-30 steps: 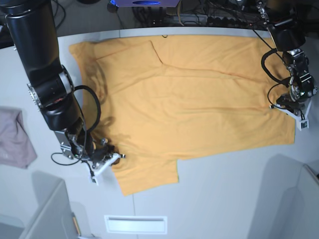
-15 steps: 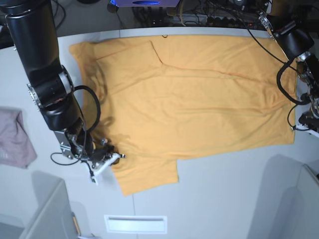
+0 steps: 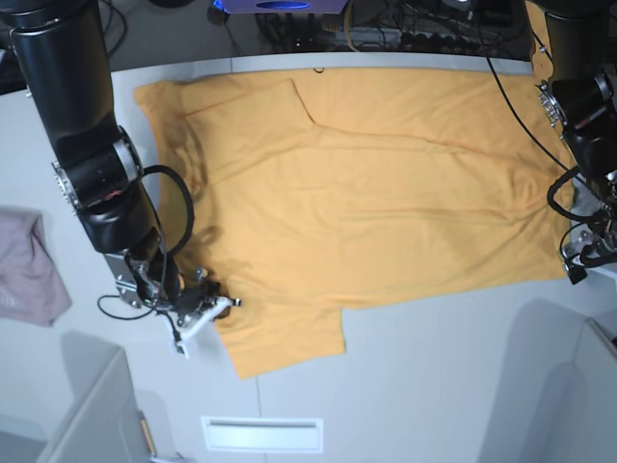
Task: Fold the T-shirt properly
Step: 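Grasp the hem corners with the left and right grippers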
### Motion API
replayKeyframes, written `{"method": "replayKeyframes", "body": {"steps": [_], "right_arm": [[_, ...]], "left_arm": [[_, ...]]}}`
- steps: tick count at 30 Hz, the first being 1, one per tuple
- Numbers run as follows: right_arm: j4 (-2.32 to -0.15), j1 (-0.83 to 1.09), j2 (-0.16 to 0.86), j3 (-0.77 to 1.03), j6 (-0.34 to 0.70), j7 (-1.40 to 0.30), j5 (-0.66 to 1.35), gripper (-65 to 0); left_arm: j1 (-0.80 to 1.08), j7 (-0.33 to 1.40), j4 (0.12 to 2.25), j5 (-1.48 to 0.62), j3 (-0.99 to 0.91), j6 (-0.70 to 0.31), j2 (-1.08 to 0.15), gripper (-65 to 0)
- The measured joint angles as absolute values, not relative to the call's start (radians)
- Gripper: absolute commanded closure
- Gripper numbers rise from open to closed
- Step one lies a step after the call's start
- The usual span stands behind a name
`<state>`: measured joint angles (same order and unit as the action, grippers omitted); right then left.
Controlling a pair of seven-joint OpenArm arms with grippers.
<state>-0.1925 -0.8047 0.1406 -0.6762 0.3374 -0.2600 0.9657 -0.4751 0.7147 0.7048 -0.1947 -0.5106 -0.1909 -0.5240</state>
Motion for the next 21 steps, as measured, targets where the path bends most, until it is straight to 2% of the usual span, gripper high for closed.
{"method": "replayKeyframes", "body": {"steps": [10,17,21], "right_arm": [[-0.194,-0.804,0.159,-0.676,0.341,-0.263,0.965,0.0],[-0.195,-0.798,0.16,-0.676,0.341,-0.253,0.968,0.0],[-0.195,-0.797,0.16,-0.676,0.341,-0.253,0.969,0.0]], "left_arm": [[-0.617,0.48,0.383,-0.212,-0.282,-0.201,-0.527,-63.0],[-0.621,0.529,0.506,-0.21,-0.319,-0.198,-0.533,-61.5],[-0.631,0.525,0.503,-0.21,-0.286,-0.198,-0.532,-61.5]]}}
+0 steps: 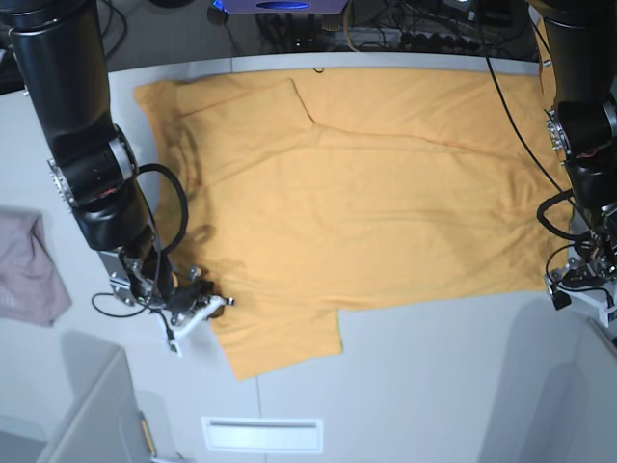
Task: Fold the T-shirt properly
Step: 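Grasp the hem corners with the left and right grippers, then lift the hem and fold it toward the collar with both grippers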
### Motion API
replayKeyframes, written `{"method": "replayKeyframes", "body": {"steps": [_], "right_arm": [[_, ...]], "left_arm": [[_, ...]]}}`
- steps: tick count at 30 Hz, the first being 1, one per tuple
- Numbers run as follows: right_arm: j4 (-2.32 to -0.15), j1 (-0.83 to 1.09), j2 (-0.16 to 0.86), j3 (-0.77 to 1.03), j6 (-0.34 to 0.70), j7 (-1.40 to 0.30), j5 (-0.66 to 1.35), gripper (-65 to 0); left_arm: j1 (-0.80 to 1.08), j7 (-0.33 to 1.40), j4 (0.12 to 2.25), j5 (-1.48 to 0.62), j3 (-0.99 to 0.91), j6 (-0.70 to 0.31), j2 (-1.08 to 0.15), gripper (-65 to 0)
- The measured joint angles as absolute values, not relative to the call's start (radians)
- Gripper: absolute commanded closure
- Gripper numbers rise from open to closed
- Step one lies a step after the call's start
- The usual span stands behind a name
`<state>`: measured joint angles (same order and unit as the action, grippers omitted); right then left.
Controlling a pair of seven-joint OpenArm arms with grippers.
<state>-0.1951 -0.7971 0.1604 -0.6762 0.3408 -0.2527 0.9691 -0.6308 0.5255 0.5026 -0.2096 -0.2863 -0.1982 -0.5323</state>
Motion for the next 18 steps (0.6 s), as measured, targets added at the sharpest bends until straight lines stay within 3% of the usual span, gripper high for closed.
{"method": "replayKeyframes", "body": {"steps": [8,18], "right_arm": [[-0.195,-0.797,0.161,-0.676,0.341,-0.253,0.972,0.0],[-0.196,-0.788,0.162,-0.676,0.349,-0.24,0.973,0.0]], "left_arm": [[-0.761,0.311,0.171,-0.211,-0.155,-0.199,-0.524,-61.5],[-0.749,0.271,0.161,-0.21,-0.12,-0.235,-0.479,-60.4]]}}
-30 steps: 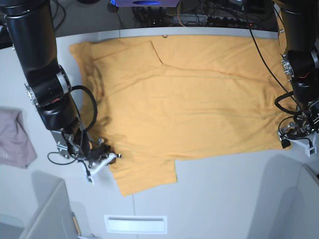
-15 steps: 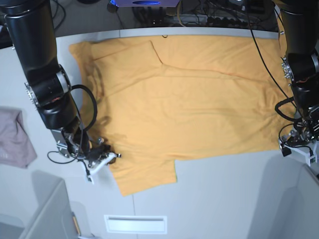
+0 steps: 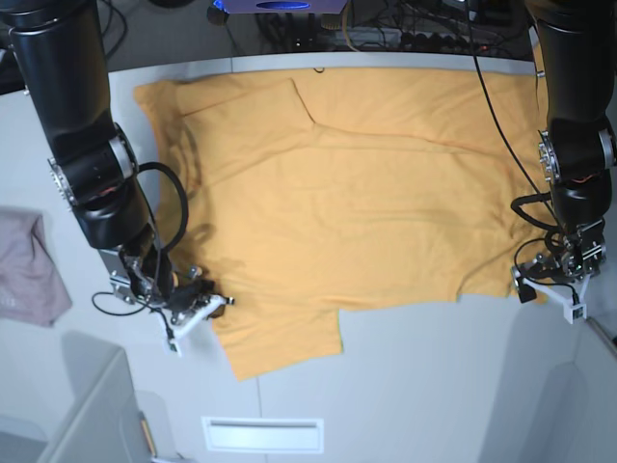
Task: Fold the T-shirt properly
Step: 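Lift the hem and fold it toward the collar with both grippers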
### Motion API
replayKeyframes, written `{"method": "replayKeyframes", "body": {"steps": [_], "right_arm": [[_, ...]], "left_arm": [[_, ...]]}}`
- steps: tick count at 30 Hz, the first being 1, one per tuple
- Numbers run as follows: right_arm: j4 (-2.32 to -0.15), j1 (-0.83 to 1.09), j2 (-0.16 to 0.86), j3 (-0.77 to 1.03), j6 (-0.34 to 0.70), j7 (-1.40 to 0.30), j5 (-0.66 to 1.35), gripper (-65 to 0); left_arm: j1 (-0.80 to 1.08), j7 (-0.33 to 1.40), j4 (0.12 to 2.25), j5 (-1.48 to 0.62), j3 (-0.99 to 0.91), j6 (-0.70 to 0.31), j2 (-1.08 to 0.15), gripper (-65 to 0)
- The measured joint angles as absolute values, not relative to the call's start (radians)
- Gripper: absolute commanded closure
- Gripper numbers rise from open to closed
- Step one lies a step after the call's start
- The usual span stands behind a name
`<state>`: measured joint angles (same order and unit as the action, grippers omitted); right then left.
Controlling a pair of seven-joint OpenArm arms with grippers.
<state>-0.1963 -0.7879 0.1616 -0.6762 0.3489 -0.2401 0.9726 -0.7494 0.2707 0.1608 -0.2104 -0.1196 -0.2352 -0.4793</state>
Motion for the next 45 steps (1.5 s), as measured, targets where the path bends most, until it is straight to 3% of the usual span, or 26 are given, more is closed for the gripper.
{"method": "replayKeyframes", "body": {"steps": [3,8,11,12,19,23,29,33,38,45], "right_arm": [[-0.196,-0.786,0.162,-0.676,0.349,-0.236,0.973,0.0],[-0.196,-0.786,0.162,-0.676,0.349,-0.235,0.973,0.0],[-0.196,-0.784,0.162,-0.676,0.349,-0.234,0.973,0.0],[-0.196,-0.783,0.162,-0.676,0.349,-0.229,0.975,0.0],[-0.196,-0.777,0.162,-0.669,0.349,-0.21,0.978,0.0],[-0.215,-0.771,0.183,-0.669,0.358,-0.211,0.978,0.0],[-0.383,-0.727,0.27,-0.669,0.327,-0.27,0.957,0.0],[-0.486,-0.686,0.302,-0.541,0.329,-0.326,0.952,0.0],[-0.688,-0.595,0.369,-0.406,0.325,-0.4,0.948,0.0],[-0.769,-0.557,0.395,-0.396,0.325,-0.439,0.943,0.0]], "left_arm": [[-0.736,0.257,0.162,-0.218,-0.115,-0.236,-0.491,-50.0],[-0.722,0.241,0.174,-0.218,-0.114,-0.234,-0.479,-25.7],[-0.721,0.237,0.174,-0.221,-0.114,-0.236,-0.477,-4.3],[-0.717,0.235,0.174,-0.224,-0.114,-0.236,-0.476,0.0],[-0.674,0.256,0.262,-0.224,-0.121,-0.235,-0.471,0.0],[-0.627,0.394,0.411,-0.213,-0.122,-0.235,-0.468,0.0],[-0.543,0.499,0.686,-0.354,-0.188,-0.234,-0.465,0.0],[-0.487,0.546,0.823,-0.36,-0.192,-0.234,-0.464,0.0],[-0.445,0.567,0.929,-0.367,-0.193,-0.235,-0.462,0.0],[-0.381,0.566,1.037,-0.368,-0.194,-0.233,-0.456,0.0]]}}
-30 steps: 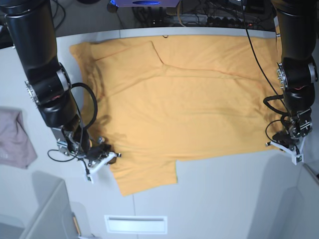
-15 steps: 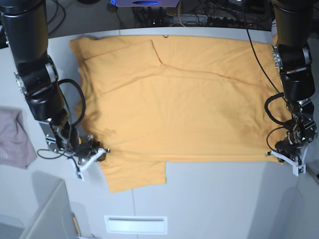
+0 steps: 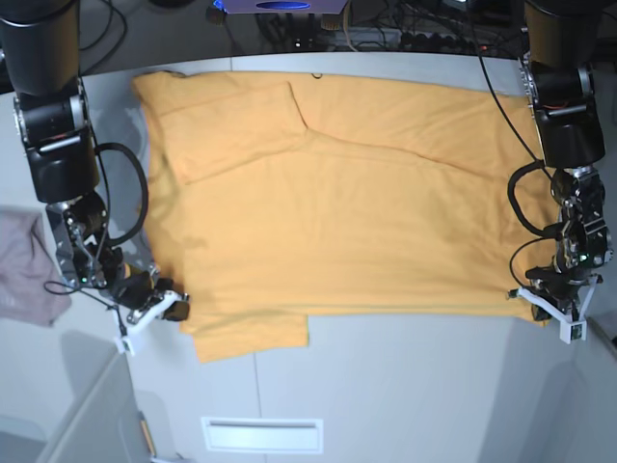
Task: Fold the T-shirt properly
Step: 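Lift the hem and fold it toward the collar with both grippers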
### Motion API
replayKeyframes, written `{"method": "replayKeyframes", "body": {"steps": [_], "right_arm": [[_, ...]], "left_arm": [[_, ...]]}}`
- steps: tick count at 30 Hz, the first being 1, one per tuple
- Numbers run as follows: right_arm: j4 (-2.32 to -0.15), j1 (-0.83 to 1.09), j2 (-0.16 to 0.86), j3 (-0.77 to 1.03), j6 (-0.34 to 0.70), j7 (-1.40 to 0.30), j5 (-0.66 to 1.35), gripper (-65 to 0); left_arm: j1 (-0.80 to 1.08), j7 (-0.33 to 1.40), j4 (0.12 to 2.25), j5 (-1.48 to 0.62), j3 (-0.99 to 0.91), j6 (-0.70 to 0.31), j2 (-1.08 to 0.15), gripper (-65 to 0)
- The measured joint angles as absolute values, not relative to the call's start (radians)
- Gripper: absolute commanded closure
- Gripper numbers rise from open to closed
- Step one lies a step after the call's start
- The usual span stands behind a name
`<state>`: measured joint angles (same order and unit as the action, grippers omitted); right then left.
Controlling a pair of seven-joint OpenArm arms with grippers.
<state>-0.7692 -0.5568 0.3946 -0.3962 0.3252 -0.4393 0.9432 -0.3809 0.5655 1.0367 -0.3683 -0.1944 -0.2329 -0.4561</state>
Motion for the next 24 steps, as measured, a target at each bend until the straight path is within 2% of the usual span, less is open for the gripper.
{"method": "replayKeyframes", "body": {"steps": [6,17,21,24], "right_arm": [[-0.903,-0.454,0.455,-0.392,0.324,-0.457,0.942,0.0],[-1.052,-0.324,0.476,-0.366,0.322,-0.459,0.943,0.0],[-1.129,-0.274,0.485,-0.318,0.271,-0.45,0.942,0.0],[-1.158,-0.253,0.485,-0.318,0.268,-0.455,0.942,0.0]], "left_arm": [[-0.262,0.566,1.176,-0.368,-0.194,-0.233,-0.45,0.0],[-0.103,0.569,1.307,-0.368,-0.197,-0.233,-0.448,0.0],[-0.087,0.574,1.342,-0.369,-0.277,-0.235,-0.438,0.0],[-0.088,0.661,1.375,-0.366,-0.303,-0.264,-0.433,0.0]]}}
